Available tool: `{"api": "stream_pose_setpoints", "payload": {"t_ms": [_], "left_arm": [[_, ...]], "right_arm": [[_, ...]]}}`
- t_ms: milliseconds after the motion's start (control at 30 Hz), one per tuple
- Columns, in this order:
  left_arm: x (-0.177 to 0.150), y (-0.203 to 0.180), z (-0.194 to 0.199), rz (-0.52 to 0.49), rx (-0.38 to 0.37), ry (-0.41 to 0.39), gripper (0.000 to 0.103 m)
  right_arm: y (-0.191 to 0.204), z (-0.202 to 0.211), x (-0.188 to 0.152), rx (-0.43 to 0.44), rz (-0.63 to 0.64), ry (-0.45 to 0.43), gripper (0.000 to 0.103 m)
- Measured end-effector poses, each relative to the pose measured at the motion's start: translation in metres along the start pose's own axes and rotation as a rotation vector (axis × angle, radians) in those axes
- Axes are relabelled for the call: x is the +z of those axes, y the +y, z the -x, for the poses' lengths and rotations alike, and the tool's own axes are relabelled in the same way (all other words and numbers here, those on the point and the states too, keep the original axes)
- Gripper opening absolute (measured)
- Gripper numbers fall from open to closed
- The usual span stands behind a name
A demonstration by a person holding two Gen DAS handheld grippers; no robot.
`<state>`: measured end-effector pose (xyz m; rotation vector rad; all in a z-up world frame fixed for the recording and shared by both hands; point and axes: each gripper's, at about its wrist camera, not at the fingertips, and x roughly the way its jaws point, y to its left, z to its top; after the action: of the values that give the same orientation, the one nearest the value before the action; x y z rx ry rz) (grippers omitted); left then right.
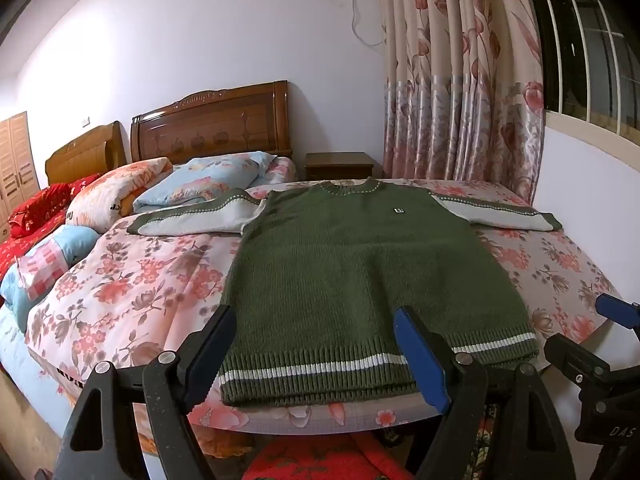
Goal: Fold small clothes
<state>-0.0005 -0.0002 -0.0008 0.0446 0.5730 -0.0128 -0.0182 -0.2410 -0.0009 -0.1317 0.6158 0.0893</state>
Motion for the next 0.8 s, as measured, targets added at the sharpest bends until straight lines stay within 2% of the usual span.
{"api": "stream_pose_setpoints", "payload": {"t_ms": [567, 667, 800], "left_arm": [[-0.002, 0.001, 0.001, 0.000, 0.000, -0.002, 0.083], [-0.019, 0.005, -0.012, 0.003, 0.000, -0.004, 0.083], [-0.015, 0.005, -0.011, 0.002, -0.002, -0.004, 0.083]], "right_arm": [[0.001, -0.004, -0.003, 0.003, -0.002, 0.015, 0.103], [0.001, -0.004, -0.002, 0.004, 0.000, 0.016, 0.103], [0.002, -0.004, -0.002, 0.004, 0.001, 0.017, 0.103]]}}
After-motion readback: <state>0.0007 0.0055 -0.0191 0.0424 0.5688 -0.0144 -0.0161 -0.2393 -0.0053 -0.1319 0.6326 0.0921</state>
